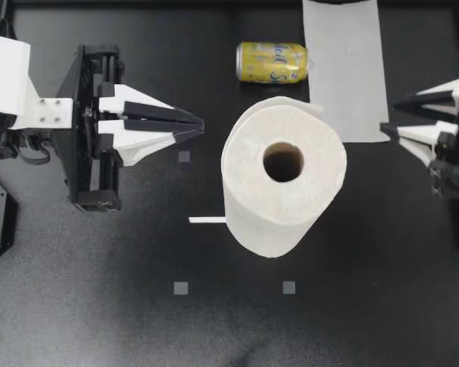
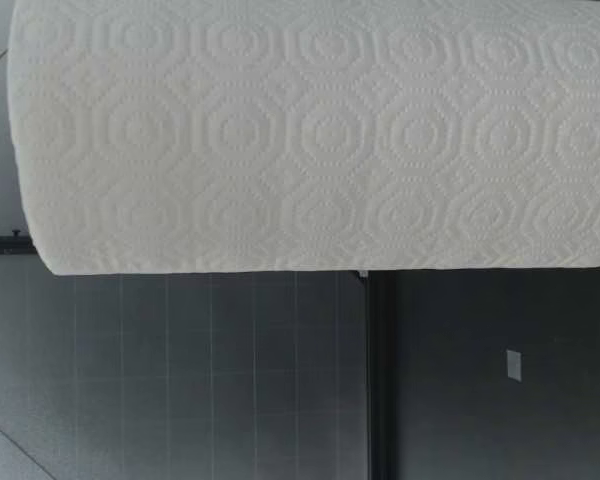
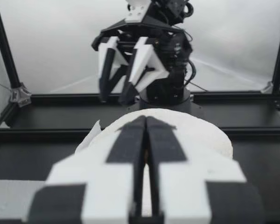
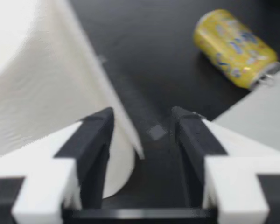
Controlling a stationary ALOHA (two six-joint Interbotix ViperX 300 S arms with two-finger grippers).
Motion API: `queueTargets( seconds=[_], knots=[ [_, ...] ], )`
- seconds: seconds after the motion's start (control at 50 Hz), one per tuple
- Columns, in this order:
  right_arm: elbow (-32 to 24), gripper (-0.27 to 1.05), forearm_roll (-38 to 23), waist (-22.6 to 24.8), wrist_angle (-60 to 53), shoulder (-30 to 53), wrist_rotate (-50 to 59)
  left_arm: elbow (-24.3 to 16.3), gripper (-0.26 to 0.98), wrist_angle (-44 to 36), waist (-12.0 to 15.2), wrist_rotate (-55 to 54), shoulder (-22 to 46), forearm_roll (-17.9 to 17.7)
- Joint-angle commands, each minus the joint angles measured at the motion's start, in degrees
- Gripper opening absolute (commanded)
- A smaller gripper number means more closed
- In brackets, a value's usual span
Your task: Pick up a piece of paper towel and place it on the spilled liquid.
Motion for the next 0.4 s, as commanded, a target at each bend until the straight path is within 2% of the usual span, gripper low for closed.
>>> queueTargets(
  seconds=[0.0,0.08,0.18,0.38],
  knots=[
    [-1.7,0.49,-0.1,2.5,-1.9,-0.1,-0.1,-0.7,0.10,-0.3,-0.1,-0.2,-0.8,0.1],
    [-2.7,0.45,-0.1,4.7,-4.6,-0.4,-0.1,-0.8,0.10,-0.2,-0.1,-0.2,-0.8,0.1],
    [-4.4,0.35,-0.8,6.7,-8.3,-0.6,-0.1,-1.2,0.10,0.2,-0.4,-0.1,-0.8,0.0],
    [-8.1,0.19,-6.9,6.7,-19.3,-0.8,0.1,-2.7,0.10,0.7,-2.2,-0.8,-0.9,-0.4]
  ],
)
